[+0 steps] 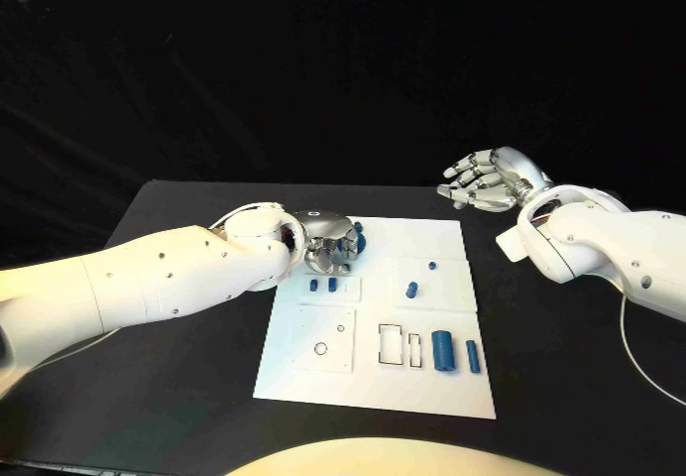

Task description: Assemble the parts on the task board

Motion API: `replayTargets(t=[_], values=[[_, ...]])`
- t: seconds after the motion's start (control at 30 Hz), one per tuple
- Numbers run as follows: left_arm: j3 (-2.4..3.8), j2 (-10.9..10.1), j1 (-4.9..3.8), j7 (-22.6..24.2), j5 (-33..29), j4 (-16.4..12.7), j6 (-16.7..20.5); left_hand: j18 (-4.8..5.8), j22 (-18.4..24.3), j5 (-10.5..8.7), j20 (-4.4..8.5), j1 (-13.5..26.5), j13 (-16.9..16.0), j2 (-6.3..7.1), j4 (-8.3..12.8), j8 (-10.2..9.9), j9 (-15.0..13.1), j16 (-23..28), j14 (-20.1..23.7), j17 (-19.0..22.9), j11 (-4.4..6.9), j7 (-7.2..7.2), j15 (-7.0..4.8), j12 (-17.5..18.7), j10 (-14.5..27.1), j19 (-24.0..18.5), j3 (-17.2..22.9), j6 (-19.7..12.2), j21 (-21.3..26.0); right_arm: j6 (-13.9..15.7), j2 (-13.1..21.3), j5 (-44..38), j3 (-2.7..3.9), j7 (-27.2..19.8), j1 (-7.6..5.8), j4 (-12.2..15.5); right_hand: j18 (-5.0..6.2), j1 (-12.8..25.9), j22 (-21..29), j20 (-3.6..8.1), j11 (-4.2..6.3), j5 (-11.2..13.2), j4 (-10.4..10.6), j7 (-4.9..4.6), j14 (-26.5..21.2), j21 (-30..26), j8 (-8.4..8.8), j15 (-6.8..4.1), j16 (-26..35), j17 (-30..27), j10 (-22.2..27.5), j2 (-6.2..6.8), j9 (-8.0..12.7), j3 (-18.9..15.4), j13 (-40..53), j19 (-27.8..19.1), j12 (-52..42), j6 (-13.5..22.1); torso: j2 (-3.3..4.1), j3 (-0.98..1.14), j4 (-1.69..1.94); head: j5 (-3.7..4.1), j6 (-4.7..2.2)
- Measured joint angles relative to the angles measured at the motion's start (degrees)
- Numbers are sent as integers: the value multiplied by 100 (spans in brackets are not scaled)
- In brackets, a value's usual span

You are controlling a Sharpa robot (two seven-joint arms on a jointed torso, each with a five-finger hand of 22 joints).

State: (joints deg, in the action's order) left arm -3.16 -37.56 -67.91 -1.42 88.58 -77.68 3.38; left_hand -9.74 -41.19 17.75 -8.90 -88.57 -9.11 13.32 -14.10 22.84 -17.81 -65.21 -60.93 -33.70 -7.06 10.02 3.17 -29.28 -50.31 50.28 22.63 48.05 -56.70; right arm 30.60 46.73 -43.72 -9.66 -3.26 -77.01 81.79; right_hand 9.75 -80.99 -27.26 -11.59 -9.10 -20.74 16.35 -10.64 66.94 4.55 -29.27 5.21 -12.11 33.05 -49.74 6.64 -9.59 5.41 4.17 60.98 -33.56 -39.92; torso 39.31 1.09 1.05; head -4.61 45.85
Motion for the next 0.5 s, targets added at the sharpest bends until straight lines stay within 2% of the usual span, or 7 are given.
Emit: replayTargets(t=[0.5], values=[[5, 100, -5, -53, 11, 117, -227, 0, -103, 0, 0, 10, 11, 10, 11, -115, 73, -172, -19, 2, 30, 0, -19, 0, -71, 0, 64, 0, -115, -4, -4, 0, 0, 0, 2, 6, 0, 0, 6, 0, 0, 0, 0, 0, 0, 0, 0, 0, 22, 0, 0, 0, 0, 0, -6, 0, 0, 0, 2, 4, 0, 2, 3]])
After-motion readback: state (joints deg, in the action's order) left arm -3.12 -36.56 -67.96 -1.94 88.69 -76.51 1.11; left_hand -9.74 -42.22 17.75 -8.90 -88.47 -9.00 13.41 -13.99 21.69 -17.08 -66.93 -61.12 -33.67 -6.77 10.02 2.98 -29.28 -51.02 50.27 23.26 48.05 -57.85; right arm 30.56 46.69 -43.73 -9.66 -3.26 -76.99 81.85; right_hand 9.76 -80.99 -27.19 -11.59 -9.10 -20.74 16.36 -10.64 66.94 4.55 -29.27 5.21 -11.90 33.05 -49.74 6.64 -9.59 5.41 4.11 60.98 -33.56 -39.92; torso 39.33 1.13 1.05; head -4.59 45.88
